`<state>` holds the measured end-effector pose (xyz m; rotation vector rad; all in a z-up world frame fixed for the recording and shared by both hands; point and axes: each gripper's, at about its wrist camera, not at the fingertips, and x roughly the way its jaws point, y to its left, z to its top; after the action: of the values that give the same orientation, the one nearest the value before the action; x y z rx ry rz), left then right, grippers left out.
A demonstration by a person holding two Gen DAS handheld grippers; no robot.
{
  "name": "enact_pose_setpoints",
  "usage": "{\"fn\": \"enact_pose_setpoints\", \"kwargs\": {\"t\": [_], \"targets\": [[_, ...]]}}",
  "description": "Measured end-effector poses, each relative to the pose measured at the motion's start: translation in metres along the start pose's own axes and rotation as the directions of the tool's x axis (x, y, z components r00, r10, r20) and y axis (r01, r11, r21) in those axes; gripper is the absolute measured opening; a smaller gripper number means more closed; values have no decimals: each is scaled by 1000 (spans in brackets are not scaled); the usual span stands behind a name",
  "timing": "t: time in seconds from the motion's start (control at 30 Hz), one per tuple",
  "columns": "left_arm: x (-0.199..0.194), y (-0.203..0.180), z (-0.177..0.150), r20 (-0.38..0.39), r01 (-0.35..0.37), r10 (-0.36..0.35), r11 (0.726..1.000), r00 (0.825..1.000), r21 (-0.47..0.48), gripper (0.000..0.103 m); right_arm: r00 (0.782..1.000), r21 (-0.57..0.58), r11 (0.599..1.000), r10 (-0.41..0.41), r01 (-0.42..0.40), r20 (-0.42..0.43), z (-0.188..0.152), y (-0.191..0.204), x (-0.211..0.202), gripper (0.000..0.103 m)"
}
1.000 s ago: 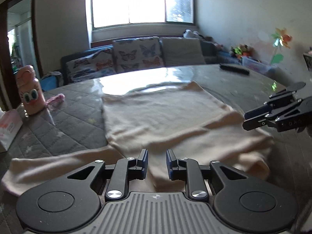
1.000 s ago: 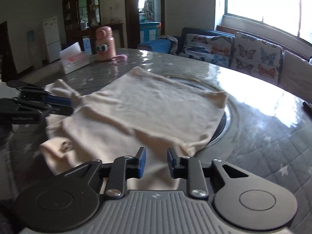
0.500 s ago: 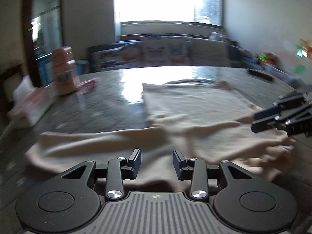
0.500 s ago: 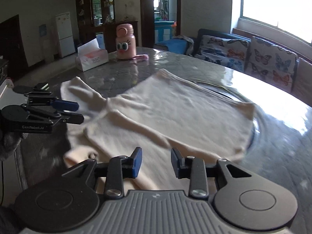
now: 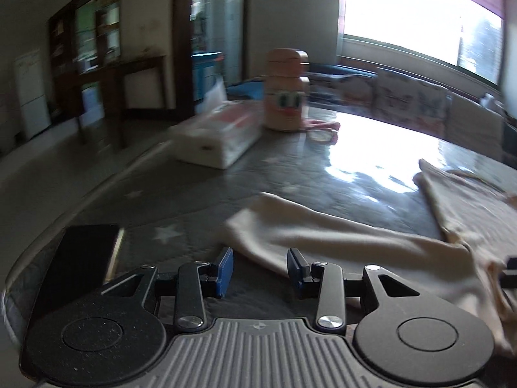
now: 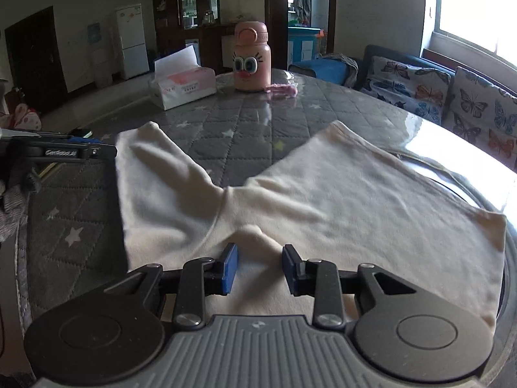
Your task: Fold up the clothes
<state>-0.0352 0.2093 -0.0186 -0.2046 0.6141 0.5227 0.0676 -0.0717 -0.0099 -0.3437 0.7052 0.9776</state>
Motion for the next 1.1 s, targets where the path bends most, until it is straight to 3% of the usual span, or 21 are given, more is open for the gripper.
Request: {"fn": "enact_pose_setpoints", "kwargs": {"t": [0.3, 0.37, 0.4, 0.47, 0.6, 0.7, 0.87, 1.1], "targets": [[29, 6, 11, -37, -43, 40, 995, 999, -85, 40, 1000, -31, 999, 22, -22, 1, 0, 12, -3, 32], [31, 5, 13, -31, -46, 44, 996, 999, -79, 26, 1000, -32, 999, 20, -20, 8, -2, 12, -9, 32], [32, 5, 14, -29, -44, 41, 996, 999, -82, 14, 1000, -28, 999, 19, -18, 16, -2, 11, -13, 32], [30, 4, 17, -20, -26, 25, 995, 1000, -93, 8, 999, -20, 1000, 17, -17, 28, -2, 9, -19, 32], [11, -11, 25, 38, 22, -19, 997, 999, -72, 7, 999, 5, 1000, 9, -9, 43, -6, 3, -30, 32], [-12, -34, 35, 91, 93, -90, 995, 992, -30, 7, 999, 29, 1000, -8, 7, 43, -12, -5, -36, 32], [-49, -85, 48, 157, 254, -262, 965, 952, 71, 7, 997, 89, 995, -50, 45, 61, -27, -24, -53, 32], [-75, -171, 43, 133, 449, -484, 865, 865, 225, 7, 990, 178, 980, -105, 87, 94, -49, -50, -77, 32]]}}
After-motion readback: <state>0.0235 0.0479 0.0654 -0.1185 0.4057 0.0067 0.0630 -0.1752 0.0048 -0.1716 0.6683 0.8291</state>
